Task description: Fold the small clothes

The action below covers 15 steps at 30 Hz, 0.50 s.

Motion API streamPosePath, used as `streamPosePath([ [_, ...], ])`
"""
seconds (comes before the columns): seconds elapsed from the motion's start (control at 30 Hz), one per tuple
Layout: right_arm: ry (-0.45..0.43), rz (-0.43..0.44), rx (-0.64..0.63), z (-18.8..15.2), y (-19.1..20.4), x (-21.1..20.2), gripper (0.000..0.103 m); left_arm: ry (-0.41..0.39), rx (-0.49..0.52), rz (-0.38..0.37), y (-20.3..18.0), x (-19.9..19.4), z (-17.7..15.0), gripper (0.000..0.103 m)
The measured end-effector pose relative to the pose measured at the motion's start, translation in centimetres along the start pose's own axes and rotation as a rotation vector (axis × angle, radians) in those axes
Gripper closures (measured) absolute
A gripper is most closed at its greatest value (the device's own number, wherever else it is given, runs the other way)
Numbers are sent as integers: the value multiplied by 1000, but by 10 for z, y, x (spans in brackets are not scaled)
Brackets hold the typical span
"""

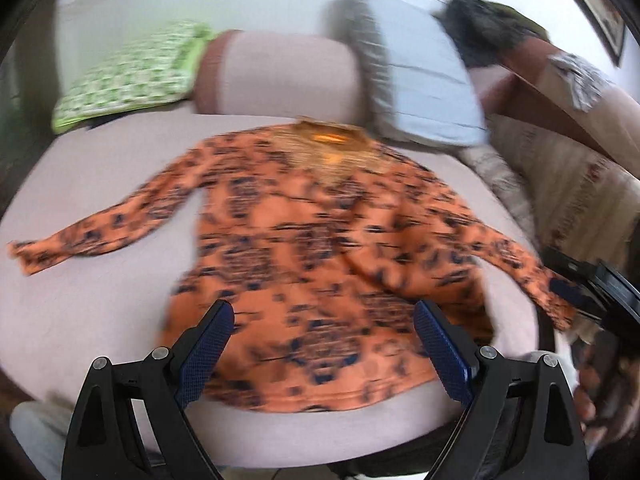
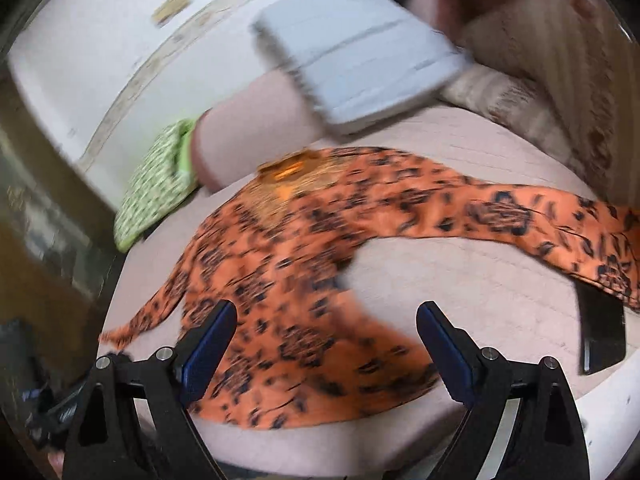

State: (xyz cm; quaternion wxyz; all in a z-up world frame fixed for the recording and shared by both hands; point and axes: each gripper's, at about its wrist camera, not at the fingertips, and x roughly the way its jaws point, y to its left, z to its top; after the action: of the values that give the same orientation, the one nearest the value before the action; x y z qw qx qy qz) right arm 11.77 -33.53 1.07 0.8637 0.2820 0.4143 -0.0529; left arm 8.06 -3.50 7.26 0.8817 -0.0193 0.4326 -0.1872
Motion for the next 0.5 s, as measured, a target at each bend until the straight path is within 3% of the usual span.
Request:
streamPosePath([
  [0.07,-1,0,92,9,-30,1,11,17,32,-41,-19,10,8,11],
  [0.17,1,-90,328,19,-90,5,12,51,80,-81,-50,32,22,11],
  [0.27,6,-176,534,25,-138,17,23,74,105,-118,-76,48,36,11],
  [0.37,28,-189,640,28,-167,25,34,114,142,-156,-106,69,50,11],
  [0.5,-11,-225,603,28,-178,6,33,171,173,-208,-141,98,62,11],
])
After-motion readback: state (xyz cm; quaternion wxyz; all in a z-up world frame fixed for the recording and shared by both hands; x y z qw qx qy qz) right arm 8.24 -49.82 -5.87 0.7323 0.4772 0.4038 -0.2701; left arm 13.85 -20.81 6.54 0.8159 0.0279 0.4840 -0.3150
